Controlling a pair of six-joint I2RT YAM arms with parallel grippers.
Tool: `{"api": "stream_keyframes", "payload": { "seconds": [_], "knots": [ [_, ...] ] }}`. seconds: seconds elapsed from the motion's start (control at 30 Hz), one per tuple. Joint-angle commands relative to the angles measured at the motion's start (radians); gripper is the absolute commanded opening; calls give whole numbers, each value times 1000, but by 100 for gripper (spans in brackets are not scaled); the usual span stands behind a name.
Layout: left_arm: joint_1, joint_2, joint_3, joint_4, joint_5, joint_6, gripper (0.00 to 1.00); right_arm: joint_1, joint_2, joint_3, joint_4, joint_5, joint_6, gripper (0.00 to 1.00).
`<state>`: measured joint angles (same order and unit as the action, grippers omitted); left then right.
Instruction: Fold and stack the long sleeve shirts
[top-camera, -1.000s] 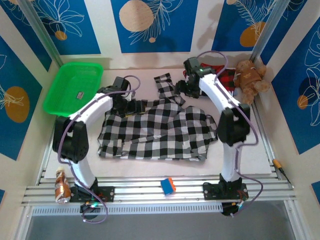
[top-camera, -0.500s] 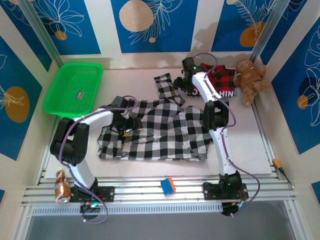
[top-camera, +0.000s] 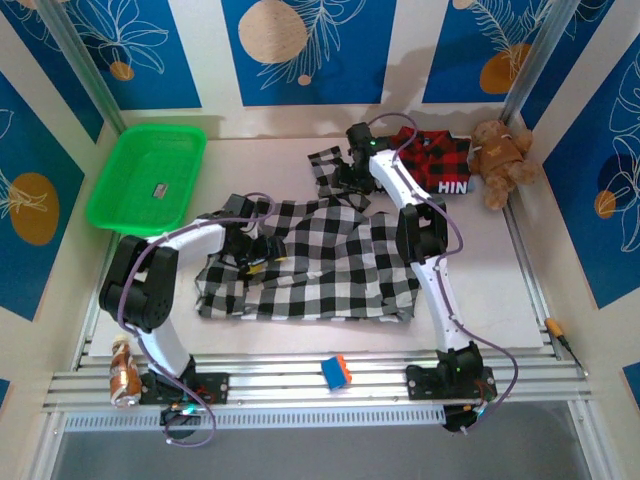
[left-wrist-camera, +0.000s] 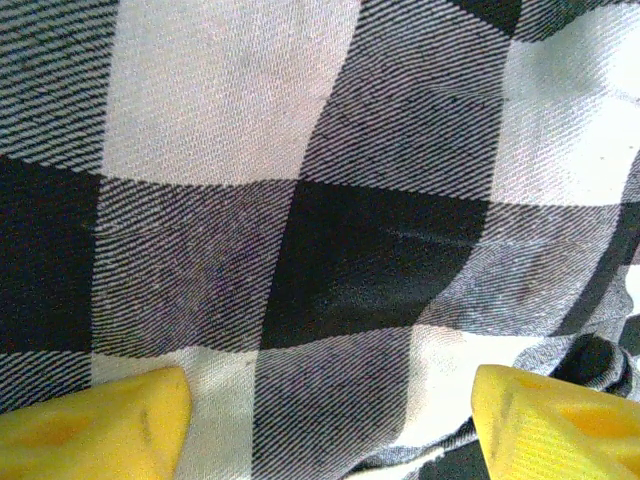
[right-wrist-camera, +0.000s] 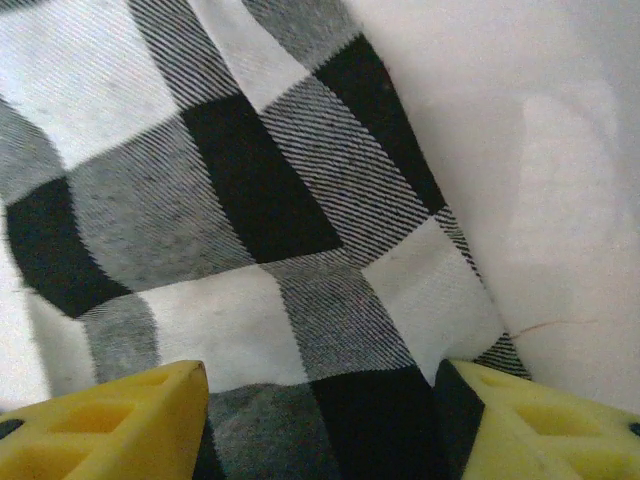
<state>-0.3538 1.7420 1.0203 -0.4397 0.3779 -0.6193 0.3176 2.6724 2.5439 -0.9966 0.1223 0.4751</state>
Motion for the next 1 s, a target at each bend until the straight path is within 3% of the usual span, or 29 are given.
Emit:
{"api": "stream_keyframes", "payload": {
  "seconds": [0.0, 0.2, 0.4, 0.7, 0.97],
  "knots": [
    [-1, 22, -5, -65, 31, 21, 76, -5, 27, 13, -53, 65, 16, 61],
    [4, 2, -37, -73, 21, 24, 76, 13, 42, 20, -72, 134, 21, 53],
    [17, -25, -68, -74, 21, 30, 76, 25, 72, 50, -39, 132, 111, 25],
    [22, -43, -88, -92, 21, 56, 76, -25, 59, 65, 272, 43, 382, 2],
    [27, -55, -108, -96, 13, 68, 76, -44, 69, 113, 567, -12, 484, 0]
  ]
}}
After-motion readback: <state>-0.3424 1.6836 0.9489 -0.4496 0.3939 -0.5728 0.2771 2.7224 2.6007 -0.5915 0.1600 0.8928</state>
